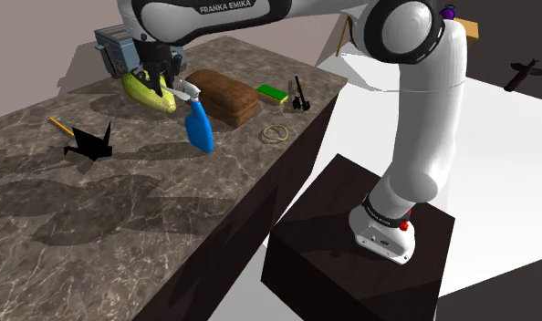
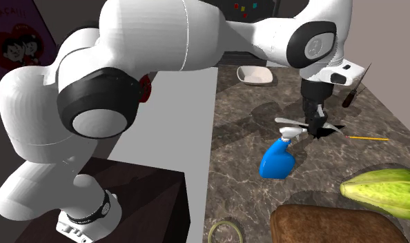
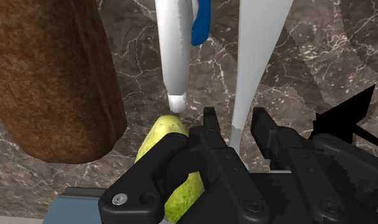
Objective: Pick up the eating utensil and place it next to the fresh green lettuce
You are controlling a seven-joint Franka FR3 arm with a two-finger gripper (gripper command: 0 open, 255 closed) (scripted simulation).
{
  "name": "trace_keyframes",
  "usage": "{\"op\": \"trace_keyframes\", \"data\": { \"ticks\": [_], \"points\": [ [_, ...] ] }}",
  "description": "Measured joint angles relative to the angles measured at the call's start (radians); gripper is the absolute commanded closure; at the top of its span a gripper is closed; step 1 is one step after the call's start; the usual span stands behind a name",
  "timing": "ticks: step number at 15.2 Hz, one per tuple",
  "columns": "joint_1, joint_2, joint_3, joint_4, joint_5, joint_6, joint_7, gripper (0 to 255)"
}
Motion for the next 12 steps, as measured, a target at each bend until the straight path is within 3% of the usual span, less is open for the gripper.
{"op": "trace_keyframes", "data": {
  "ticks": [7,12],
  "points": [
    [-0.003,0.178,-0.050,0.271,-0.036,-0.071,-0.131,255],
    [-0.012,0.196,-0.056,0.243,-0.044,-0.026,-0.128,255]
  ]
}}
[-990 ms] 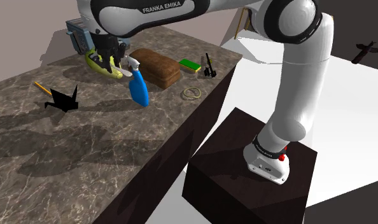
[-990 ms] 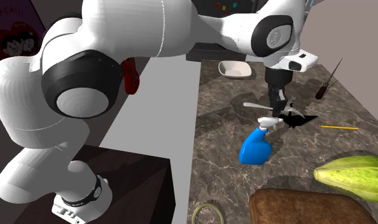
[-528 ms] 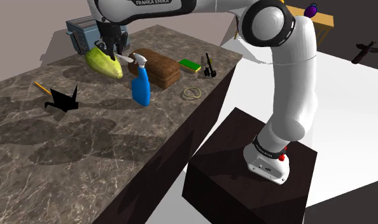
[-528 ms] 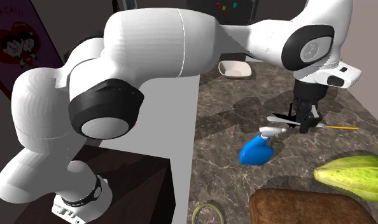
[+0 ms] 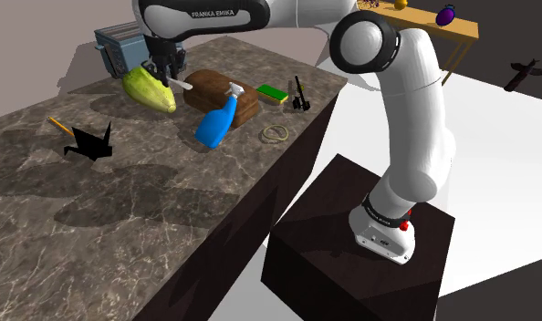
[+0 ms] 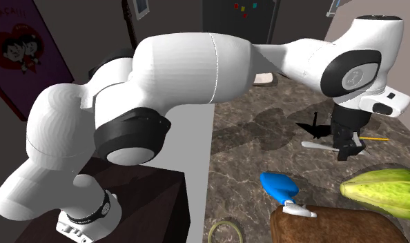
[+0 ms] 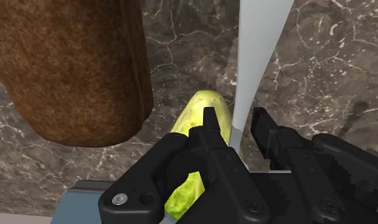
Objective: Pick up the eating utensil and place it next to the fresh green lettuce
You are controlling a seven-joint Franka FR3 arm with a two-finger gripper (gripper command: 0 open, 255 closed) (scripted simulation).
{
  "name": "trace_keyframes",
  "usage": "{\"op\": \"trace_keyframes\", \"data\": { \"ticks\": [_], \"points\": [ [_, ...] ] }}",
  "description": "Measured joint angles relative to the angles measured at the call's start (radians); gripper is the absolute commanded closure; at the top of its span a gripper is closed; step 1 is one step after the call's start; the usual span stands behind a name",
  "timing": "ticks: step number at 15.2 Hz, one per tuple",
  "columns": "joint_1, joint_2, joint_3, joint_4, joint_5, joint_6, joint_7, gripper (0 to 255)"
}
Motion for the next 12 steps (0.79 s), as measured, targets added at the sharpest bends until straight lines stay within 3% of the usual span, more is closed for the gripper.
{"op": "trace_keyframes", "data": {
  "ticks": [12],
  "points": [
    [-0.026,0.007,-0.009,-0.151,-0.020,0.148,0.045,255]
  ]
}}
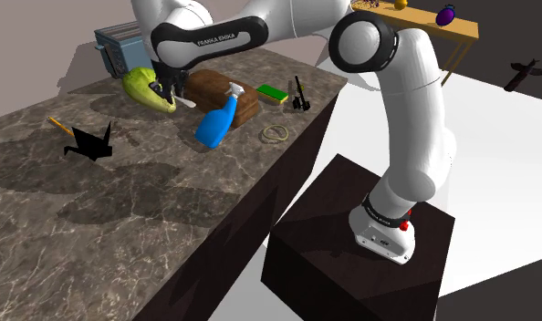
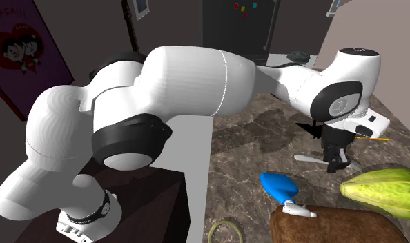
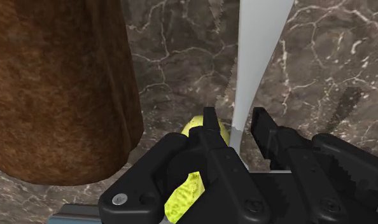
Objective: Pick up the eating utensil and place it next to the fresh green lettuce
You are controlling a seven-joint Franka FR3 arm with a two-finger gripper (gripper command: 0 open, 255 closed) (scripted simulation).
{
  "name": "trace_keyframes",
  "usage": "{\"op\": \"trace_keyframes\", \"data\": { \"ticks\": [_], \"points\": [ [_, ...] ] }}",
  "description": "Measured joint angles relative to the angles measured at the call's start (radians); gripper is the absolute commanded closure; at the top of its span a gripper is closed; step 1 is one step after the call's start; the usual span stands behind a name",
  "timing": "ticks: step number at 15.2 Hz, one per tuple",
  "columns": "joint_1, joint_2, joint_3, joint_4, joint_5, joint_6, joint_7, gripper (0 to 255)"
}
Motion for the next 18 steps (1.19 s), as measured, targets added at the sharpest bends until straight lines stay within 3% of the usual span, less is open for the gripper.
{"op": "trace_keyframes", "data": {
  "ticks": [18],
  "points": [
    [-0.001,0.073,-0.034,-0.109,-0.058,0.183,0.062,255]
  ]
}}
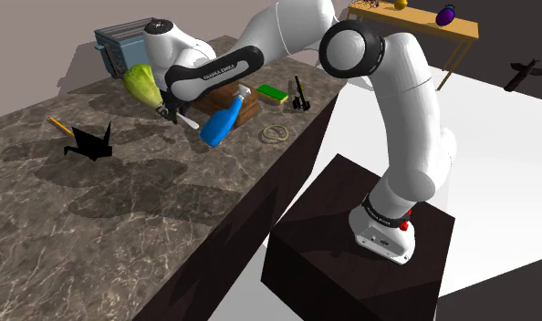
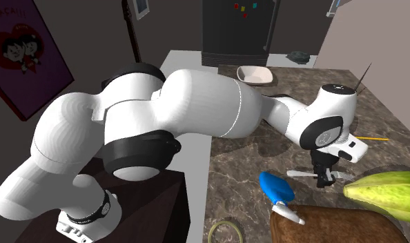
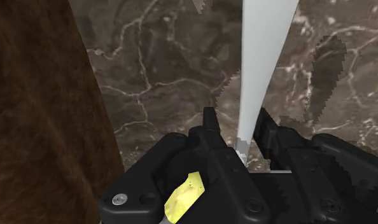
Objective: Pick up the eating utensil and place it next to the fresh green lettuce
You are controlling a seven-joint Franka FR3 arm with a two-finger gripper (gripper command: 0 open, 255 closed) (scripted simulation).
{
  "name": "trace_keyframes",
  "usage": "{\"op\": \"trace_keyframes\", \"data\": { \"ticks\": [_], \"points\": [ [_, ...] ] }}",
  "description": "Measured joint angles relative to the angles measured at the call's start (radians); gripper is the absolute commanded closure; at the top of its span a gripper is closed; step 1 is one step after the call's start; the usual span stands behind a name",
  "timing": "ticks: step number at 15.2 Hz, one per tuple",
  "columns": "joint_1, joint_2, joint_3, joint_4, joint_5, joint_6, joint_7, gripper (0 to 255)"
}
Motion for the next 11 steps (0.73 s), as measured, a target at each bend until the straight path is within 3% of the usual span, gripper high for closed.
{"op": "trace_keyframes", "data": {
  "ticks": [8,9,11],
  "points": [
    [0.004,0.016,-0.005,-0.003,-0.010,0.020,0.009,255],
    [0.004,0.014,-0.004,-0.007,-0.010,0.022,0.010,0],
    [0.003,0.023,-0.008,-0.010,-0.012,0.022,0.011,0]
  ]
}}
